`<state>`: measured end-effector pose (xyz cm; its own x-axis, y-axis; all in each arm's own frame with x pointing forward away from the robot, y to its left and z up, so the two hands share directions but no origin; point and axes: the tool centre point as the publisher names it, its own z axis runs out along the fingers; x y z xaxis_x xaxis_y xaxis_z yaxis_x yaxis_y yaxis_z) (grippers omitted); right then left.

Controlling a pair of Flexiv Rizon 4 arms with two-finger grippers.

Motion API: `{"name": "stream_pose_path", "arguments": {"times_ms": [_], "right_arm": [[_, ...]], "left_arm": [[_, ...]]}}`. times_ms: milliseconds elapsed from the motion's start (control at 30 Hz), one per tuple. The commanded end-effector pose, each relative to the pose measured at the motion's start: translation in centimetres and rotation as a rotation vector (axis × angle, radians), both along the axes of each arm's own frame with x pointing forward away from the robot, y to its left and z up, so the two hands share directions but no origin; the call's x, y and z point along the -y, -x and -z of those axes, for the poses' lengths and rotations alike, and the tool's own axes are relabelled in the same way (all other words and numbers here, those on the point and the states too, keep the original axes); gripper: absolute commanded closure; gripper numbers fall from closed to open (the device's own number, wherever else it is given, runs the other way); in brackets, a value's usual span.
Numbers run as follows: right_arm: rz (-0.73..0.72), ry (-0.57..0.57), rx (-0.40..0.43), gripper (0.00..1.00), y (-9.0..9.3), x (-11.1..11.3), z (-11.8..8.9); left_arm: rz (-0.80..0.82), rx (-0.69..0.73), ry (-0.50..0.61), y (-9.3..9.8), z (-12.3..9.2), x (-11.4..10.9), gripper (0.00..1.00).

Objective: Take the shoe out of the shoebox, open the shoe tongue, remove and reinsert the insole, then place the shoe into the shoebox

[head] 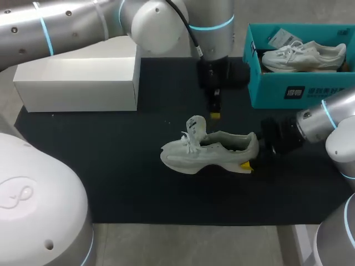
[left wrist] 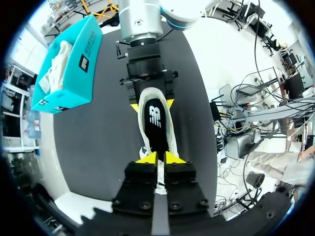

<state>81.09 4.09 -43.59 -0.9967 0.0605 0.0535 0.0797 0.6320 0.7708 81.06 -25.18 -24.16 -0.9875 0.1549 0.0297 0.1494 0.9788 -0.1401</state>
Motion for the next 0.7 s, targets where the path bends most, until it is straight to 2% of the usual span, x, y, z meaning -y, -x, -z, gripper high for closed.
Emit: {"name": "stream_pose_path", "arguments": {"times_ms": [33,233,500,700], "right_arm": [[0.002,0.004,0.001,1.00,-0.2,-0.2,0.7],[0.002,0.004,0.001,1.00,-0.2,-0.2,0.7],[0.002,0.004,0.001,1.00,-0.2,-0.2,0.7],[0.002,0.004,0.001,1.00,-0.2,-0.2,0.7]], "left_arm": [[0.001,-0.001,-0.001,0.0,0.0,0.0,1.00],[0.001,-0.001,-0.001,0.0,0.0,0.0,1.00],[-0.008,-0.026,0.019,0.5,4.2,3.3,1.00],[-0.030,-0.023,0.022,1.0,6.9,4.9,1.00]]}}
